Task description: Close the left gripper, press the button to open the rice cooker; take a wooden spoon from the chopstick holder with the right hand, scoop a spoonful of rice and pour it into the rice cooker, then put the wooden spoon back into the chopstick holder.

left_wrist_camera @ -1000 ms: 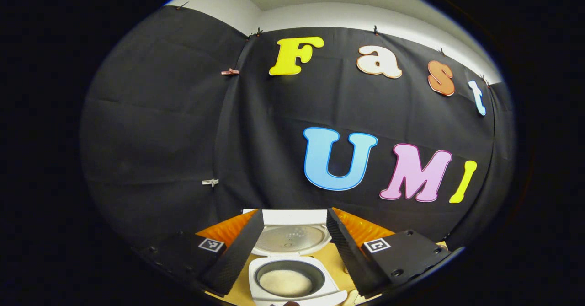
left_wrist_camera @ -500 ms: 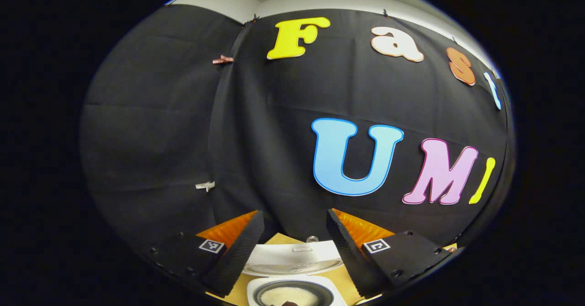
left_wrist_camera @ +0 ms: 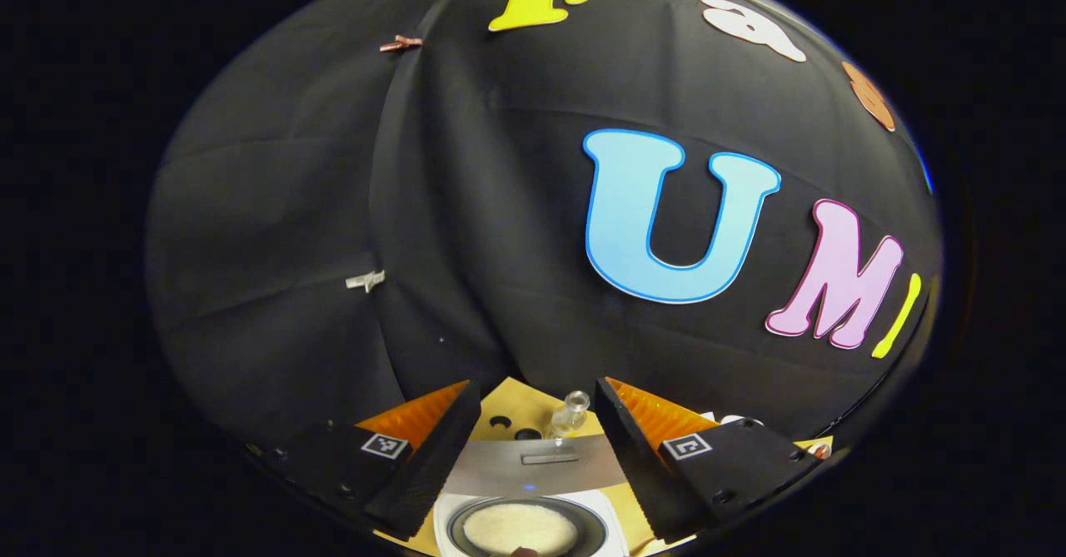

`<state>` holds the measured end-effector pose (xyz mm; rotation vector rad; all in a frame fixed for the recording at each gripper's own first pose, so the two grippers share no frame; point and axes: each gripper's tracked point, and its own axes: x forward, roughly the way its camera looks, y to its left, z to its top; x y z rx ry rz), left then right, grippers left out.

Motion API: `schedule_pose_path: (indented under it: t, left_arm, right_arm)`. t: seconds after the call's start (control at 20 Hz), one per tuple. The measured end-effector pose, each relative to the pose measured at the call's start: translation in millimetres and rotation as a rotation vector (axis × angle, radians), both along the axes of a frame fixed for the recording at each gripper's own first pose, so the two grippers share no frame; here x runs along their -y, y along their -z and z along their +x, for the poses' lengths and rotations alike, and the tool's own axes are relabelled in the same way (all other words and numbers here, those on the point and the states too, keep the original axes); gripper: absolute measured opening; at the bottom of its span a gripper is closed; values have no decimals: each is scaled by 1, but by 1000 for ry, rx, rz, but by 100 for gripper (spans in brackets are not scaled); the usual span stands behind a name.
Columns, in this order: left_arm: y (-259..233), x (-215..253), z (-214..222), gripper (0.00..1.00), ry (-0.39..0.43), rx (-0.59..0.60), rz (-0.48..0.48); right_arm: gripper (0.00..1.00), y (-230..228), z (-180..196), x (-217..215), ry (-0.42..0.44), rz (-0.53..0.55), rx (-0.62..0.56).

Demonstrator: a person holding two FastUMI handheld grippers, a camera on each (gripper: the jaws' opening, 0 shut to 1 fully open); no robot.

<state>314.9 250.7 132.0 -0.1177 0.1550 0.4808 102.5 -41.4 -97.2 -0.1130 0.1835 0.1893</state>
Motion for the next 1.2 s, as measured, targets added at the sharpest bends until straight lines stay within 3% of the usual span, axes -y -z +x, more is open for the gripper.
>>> schedule_pose_path:
  t: [0.25, 0.5, 0.85, 1.2]
  left_arm:
    - [17, 13, -22, 96, -9, -74, 68]
    - [48, 49, -58, 96, -2, -116, 33]
    - [117, 85, -106, 98, -10, -194, -1]
    - [192, 103, -126, 99, -22, -239, -16]
  right_arm:
    - [100, 2, 1, -4, 1, 22, 4]
    - [100, 13, -5, -29, -49, 75, -22]
    - [99, 30, -12, -58, -166, 49, -52]
    - [100, 48, -10, -57, -221, 42, -94]
